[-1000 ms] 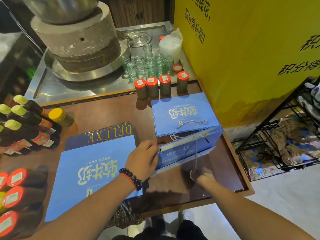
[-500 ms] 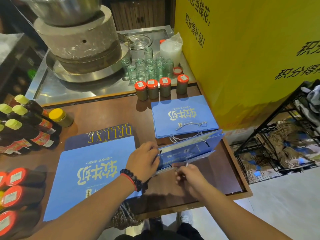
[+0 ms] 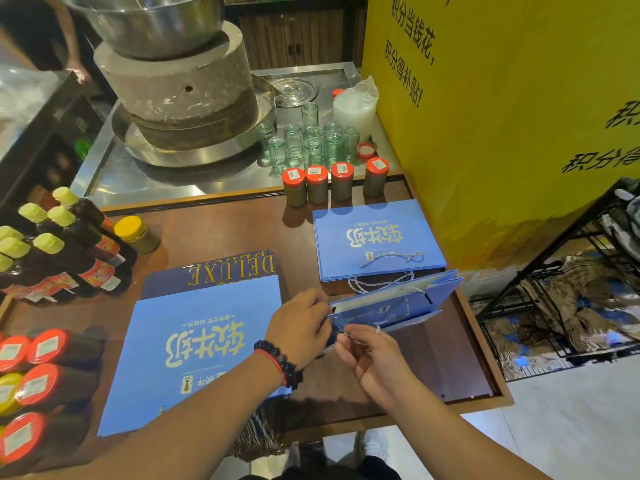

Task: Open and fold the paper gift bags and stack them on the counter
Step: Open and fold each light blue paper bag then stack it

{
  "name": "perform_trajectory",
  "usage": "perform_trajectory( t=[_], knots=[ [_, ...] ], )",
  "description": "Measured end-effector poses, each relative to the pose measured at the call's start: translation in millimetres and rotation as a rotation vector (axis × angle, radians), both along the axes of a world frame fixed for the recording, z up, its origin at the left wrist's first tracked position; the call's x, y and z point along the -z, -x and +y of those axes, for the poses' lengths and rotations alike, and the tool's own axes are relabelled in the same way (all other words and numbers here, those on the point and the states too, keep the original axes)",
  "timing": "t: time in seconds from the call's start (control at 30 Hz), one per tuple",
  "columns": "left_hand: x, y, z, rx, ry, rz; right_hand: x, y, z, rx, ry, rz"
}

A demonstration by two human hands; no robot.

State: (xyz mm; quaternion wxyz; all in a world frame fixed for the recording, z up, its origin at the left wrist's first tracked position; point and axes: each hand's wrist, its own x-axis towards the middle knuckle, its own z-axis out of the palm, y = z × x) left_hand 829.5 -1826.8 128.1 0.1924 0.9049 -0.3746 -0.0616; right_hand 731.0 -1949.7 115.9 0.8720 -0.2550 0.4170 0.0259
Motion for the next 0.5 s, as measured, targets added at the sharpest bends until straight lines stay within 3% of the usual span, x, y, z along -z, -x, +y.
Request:
perform_trajectory(
  t=[0.5],
  knots=[
    [-1.4,2.9,0.1,0.008,-0.017,0.000,2.7,-7.7,4.9,-0.062,0.144,0.012]
  ],
)
